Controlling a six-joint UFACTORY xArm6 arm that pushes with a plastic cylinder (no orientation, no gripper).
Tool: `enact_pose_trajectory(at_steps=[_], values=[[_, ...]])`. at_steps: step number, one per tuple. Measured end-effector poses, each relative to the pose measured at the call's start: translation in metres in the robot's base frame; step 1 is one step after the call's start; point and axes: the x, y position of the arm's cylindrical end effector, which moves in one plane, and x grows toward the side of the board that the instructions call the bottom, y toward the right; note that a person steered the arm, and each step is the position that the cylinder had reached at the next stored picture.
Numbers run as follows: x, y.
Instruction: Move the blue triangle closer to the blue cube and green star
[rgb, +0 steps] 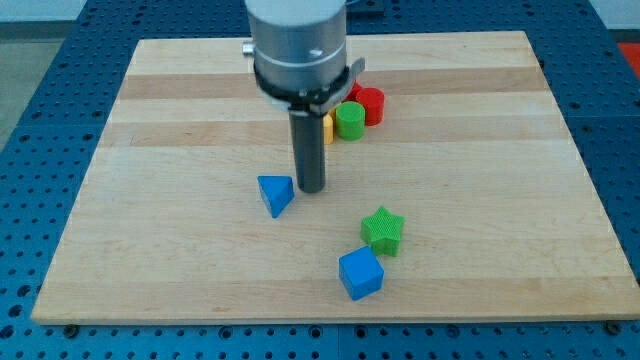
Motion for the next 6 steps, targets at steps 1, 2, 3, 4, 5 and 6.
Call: enact_pose_trajectory(at_steps=[1,2,3,4,5,6], values=[[-0.016,-0.039],[-0.011,-0.072],[0.022,-0.063],[0.057,-0.052],[0.076,-0.023],[0.084,-0.007]])
